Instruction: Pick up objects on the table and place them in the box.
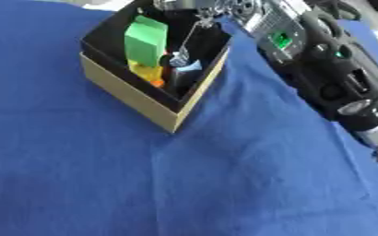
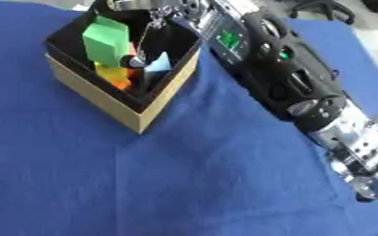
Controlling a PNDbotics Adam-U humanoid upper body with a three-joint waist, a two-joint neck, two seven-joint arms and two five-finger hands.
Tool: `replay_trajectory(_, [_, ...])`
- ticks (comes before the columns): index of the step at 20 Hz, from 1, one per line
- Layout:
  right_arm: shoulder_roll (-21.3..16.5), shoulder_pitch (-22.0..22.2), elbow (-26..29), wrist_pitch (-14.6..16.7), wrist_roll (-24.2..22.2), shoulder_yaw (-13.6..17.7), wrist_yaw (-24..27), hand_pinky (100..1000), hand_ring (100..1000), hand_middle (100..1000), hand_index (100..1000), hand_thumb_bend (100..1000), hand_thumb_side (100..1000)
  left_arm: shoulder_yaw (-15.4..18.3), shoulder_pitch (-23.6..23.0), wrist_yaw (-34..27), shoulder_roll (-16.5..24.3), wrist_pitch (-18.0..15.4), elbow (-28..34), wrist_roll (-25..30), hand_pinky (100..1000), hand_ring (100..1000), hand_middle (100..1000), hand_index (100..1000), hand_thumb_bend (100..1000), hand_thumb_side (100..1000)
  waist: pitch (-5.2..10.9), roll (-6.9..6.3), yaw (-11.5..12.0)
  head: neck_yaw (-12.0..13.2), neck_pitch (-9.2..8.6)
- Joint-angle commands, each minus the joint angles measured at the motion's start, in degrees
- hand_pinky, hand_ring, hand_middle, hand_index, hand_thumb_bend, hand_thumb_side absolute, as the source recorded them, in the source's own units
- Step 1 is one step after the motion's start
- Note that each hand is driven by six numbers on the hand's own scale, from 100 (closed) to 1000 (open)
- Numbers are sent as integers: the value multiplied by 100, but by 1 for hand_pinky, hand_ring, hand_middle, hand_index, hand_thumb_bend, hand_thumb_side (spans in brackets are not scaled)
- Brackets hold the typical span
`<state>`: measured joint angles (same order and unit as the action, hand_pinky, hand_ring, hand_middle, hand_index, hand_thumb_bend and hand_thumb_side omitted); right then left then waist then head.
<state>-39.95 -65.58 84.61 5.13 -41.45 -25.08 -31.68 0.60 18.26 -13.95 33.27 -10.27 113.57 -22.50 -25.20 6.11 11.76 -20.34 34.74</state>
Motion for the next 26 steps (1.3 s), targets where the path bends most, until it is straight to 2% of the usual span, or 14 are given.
replay_trajectory(1, [-162, -63, 74, -26, 56, 165, -38, 897, 949, 885, 940, 347, 114, 54, 52, -8, 97, -3, 102, 13, 796, 864, 796, 888, 276, 724, 165, -55, -12, -7, -37])
replay_trajectory(7, [-302, 39, 281, -138, 247, 365, 65, 893, 944, 882, 938, 312, 100, 65, 33, -2, 96, 0, 102, 5, 795, 864, 795, 888, 278, 723, 219, -83, -42, 19, -19])
replay_trajectory(15, [-833, 335, 1135, -524, 714, 1000, 610, 887, 935, 878, 939, 246, 100, 105, -48, 29, 106, 1, 102, -36, 796, 864, 793, 887, 277, 722, 328, -160, -150, 169, 37])
replay_trajectory(17, [-1066, 520, 1391, -650, 882, 1180, 765, 880, 924, 867, 931, 179, 100, 118, -67, 43, 119, 3, 102, -46, 796, 864, 792, 885, 277, 721, 357, -184, -183, 232, 62])
replay_trajectory(18, [-1217, 667, 1549, -722, 984, 1271, 856, 874, 914, 851, 925, 116, 108, 129, -76, 53, 134, 3, 102, -55, 797, 864, 793, 884, 277, 721, 368, -194, -199, 276, 75])
replay_trajectory(19, [-1379, 845, 1728, -795, 1093, 1363, 961, 873, 911, 846, 923, 100, 120, 138, -84, 67, 154, 1, 102, -63, 797, 864, 793, 884, 278, 721, 377, -202, -212, 322, 85])
replay_trajectory(21, [-1716, 1280, 2139, -961, 1332, 1550, 1185, 863, 885, 799, 900, 100, 317, 151, -96, 98, 210, -1, 102, -77, 798, 864, 793, 884, 277, 720, 387, -214, -244, 449, 101])
replay_trajectory(23, [-2078, 1874, 2673, -1168, 1632, 1764, 1410, 854, 866, 775, 878, 100, 410, 158, -91, 135, 284, -1, 102, -89, 799, 864, 793, 884, 277, 719, 392, -231, -279, 603, 109])
replay_trajectory(24, [-2213, 2144, 2839, -1227, 1797, 1857, 1530, 852, 857, 763, 865, 100, 501, 154, -81, 151, 316, 0, 102, -92, 799, 863, 793, 884, 277, 719, 395, -241, -290, 674, 113])
replay_trajectory(25, [-2317, 2414, 2920, -1216, 2004, 1949, 1670, 852, 855, 761, 863, 100, 543, 150, -71, 169, 349, 0, 102, -91, 799, 863, 793, 884, 278, 718, 397, -254, -307, 756, 116])
replay_trajectory(26, [-2383, 2657, 2960, -1183, 2236, 2038, 1809, 848, 851, 755, 857, 100, 625, 148, -58, 185, 375, 1, 102, -92, 799, 863, 793, 884, 278, 718, 399, -268, -325, 829, 121])
